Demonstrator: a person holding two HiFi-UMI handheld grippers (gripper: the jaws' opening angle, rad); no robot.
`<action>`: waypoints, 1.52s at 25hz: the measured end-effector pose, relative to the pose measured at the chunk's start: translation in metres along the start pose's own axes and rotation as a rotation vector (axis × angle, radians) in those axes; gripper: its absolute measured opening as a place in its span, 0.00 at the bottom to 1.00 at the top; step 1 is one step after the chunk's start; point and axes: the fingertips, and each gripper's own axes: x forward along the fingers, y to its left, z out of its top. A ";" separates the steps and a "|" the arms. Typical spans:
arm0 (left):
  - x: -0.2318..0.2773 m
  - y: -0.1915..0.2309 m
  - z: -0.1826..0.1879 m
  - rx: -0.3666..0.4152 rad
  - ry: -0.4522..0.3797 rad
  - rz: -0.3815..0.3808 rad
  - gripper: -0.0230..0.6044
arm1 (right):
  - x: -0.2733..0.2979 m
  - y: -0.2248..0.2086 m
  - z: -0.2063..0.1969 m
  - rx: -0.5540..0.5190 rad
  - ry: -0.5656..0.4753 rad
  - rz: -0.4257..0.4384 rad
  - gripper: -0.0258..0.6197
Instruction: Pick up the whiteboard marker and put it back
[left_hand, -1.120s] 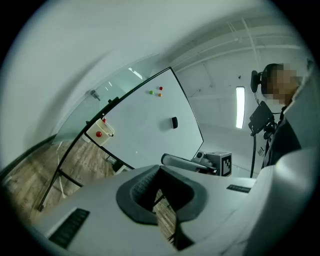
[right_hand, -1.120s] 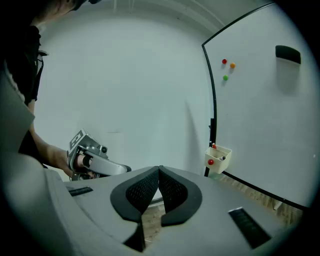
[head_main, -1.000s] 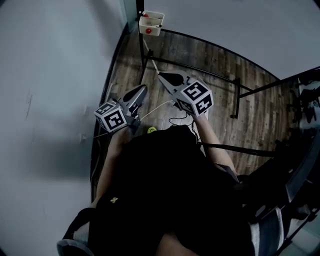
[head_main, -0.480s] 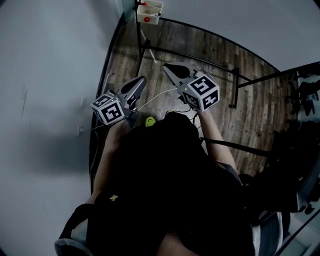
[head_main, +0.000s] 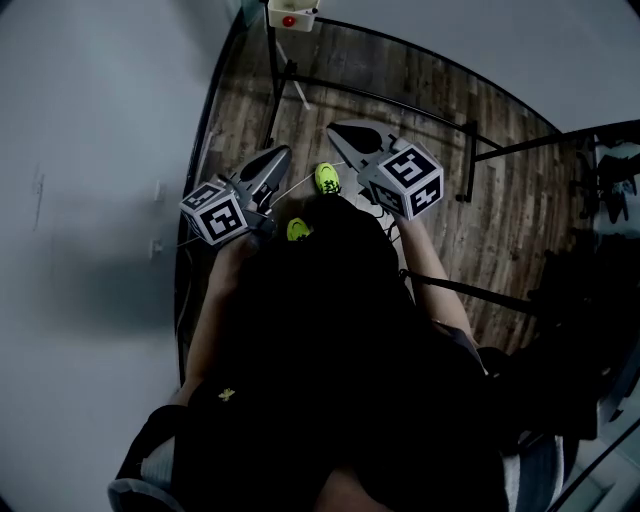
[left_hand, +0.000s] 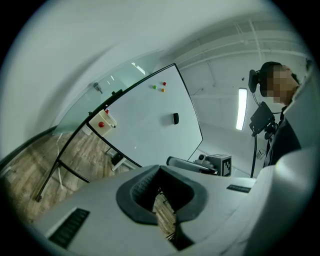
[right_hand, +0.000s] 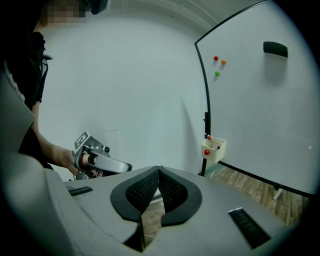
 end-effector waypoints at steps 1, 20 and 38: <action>0.000 -0.002 -0.001 -0.001 0.003 0.002 0.05 | 0.000 0.001 0.000 -0.001 0.001 0.002 0.03; 0.050 0.041 0.033 0.004 -0.008 0.098 0.05 | 0.053 -0.062 -0.001 0.036 0.040 0.131 0.03; 0.143 0.097 0.083 -0.006 -0.034 0.206 0.05 | 0.101 -0.181 0.014 -0.001 0.064 0.216 0.03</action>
